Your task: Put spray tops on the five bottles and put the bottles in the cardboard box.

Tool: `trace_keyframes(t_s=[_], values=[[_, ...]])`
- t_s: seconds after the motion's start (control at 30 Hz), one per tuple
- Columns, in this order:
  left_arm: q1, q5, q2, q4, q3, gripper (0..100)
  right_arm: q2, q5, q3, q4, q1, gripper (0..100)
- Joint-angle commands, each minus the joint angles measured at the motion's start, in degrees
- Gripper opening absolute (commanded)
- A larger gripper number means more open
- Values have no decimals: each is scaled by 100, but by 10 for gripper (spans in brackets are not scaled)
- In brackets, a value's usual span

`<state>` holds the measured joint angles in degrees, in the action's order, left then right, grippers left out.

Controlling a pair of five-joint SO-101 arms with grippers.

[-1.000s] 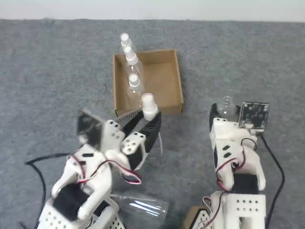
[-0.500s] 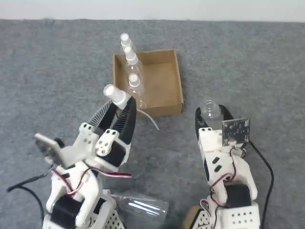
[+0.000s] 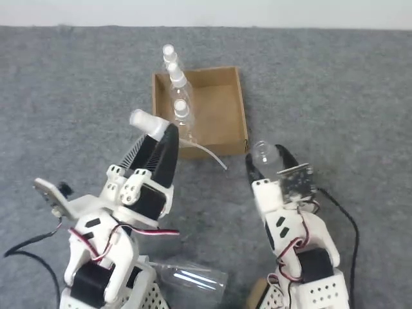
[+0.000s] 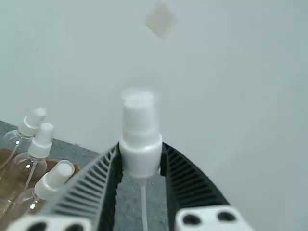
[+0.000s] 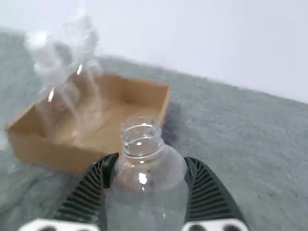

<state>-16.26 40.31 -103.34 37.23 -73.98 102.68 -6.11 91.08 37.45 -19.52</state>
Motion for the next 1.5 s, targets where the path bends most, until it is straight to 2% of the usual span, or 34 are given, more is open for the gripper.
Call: trace_keyframes(t_s=[0.0,0.2,0.47,0.63,0.77,0.93,1.13,1.33,1.47], values=[[290,492,-114,-211,48,11,127,-369,-53,-154,-382,13],[721,932,-114,-396,40,11,127,-404,-53,-154,-567,14],[756,1345,-114,-360,31,11,127,-360,53,-163,-998,17],[1064,1371,-114,-378,13,11,127,-413,466,-778,-1437,17],[1433,1723,-114,-343,13,11,127,-413,536,-963,-1516,17],[1415,1714,-114,53,48,11,127,-369,536,-998,-1543,17],[1407,1521,-123,97,48,12,127,-360,536,-998,-1534,17],[782,1213,-123,334,31,12,127,-404,536,-998,-1552,17],[756,1152,-114,325,13,12,127,-404,536,-998,-1552,17]])
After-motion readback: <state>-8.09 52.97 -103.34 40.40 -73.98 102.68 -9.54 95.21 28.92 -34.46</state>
